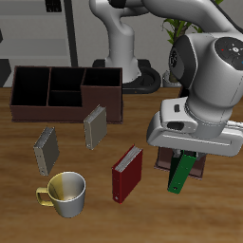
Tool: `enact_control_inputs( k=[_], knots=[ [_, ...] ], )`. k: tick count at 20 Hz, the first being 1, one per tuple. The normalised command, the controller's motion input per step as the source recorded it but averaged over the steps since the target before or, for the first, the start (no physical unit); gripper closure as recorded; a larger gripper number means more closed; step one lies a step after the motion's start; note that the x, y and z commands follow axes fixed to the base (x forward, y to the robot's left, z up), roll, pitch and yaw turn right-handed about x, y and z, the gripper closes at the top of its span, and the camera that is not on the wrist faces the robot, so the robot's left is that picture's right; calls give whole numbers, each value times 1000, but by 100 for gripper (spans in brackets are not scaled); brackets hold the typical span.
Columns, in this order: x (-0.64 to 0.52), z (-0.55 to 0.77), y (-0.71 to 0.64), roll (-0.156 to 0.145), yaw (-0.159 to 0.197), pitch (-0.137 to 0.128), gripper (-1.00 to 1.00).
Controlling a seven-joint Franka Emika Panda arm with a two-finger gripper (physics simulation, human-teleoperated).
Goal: Place the green book into the left desk caddy's left compartment
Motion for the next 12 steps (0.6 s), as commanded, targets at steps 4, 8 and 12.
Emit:
enact_control_inputs(
  k=[4, 8, 12],
  knots=[
    [-441, 598, -298, -64, -55, -37, 100],
    [-671, 582, -174, -38, -57, -59, 100],
    [-546, 425, -43, -10, -14, -50, 100]
  ],
)
